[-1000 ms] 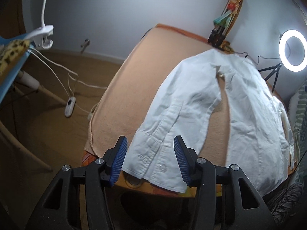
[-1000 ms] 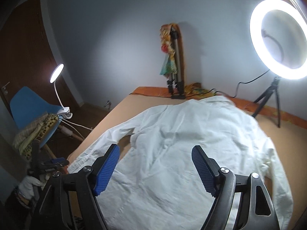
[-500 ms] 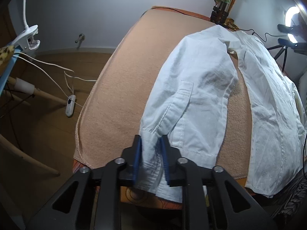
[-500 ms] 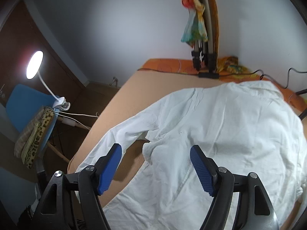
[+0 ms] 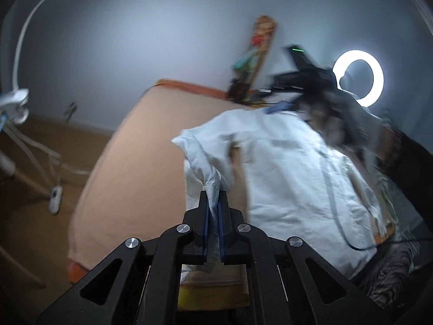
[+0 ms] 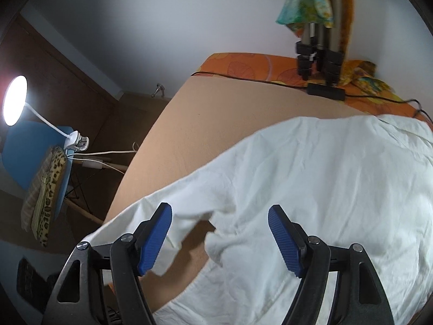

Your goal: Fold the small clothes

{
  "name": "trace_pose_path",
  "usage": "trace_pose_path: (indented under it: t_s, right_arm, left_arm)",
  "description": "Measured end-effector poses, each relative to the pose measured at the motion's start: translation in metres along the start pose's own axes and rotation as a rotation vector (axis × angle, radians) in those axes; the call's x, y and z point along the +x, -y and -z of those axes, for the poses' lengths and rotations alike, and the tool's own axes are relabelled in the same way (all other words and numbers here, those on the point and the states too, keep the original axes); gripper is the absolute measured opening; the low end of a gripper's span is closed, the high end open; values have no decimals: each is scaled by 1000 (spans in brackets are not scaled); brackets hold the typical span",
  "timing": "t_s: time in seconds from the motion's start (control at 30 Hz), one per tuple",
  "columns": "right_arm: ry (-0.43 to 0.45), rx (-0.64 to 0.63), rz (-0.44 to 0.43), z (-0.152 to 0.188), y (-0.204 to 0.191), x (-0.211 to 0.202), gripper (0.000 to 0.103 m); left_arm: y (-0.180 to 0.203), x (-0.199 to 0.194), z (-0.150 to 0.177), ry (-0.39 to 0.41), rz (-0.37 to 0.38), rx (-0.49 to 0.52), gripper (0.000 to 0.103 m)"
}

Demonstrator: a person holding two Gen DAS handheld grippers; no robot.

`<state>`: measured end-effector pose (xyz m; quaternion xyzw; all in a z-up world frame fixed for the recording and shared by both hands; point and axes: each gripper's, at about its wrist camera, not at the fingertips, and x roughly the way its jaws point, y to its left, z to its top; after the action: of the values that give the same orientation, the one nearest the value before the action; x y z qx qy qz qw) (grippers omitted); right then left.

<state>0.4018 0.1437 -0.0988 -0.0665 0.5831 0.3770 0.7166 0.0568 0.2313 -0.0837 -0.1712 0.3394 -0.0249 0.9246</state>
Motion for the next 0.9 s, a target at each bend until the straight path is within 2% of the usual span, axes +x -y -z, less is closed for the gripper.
trace_pose_path:
  t_s: [0.2, 0.33, 0.4, 0.43, 0.5, 0.57, 0.63, 0.73, 0.83, 0.9]
  right_arm:
    - [-95, 15, 17, -30, -14, 47, 75]
    - [-192, 25, 64, -34, -22, 86, 63]
    - [-212, 30, 86, -35, -22, 96, 61]
    - [-212, 32, 104, -35, -22, 98, 60]
    - [-210, 40, 121, -37, -19, 99, 43]
    - [-202, 58, 118, -35, -11, 93, 19]
    - [-169, 76, 98, -32, 1, 78, 5]
    - [-110, 104, 60, -26, 25, 49, 0]
    - [-41, 167, 24, -13, 59, 21, 0]
    - [-21, 202, 32, 0, 80, 10, 0]
  left_arm:
    - [63, 18, 18, -74, 108, 219, 4]
    - [83, 25, 31, -123, 126, 318, 4]
    - [86, 31, 34, -147, 137, 331, 4]
    - [88, 30, 37, -153, 136, 348, 4]
    - [96, 28, 42, -149, 118, 400, 4]
    - [103, 27, 46, -147, 111, 433, 4]
    - [108, 26, 50, -147, 102, 471, 4]
    - [115, 22, 56, -142, 81, 541, 4]
    - [128, 23, 65, -144, 64, 607, 5]
    - [135, 25, 71, -164, 57, 634, 8]
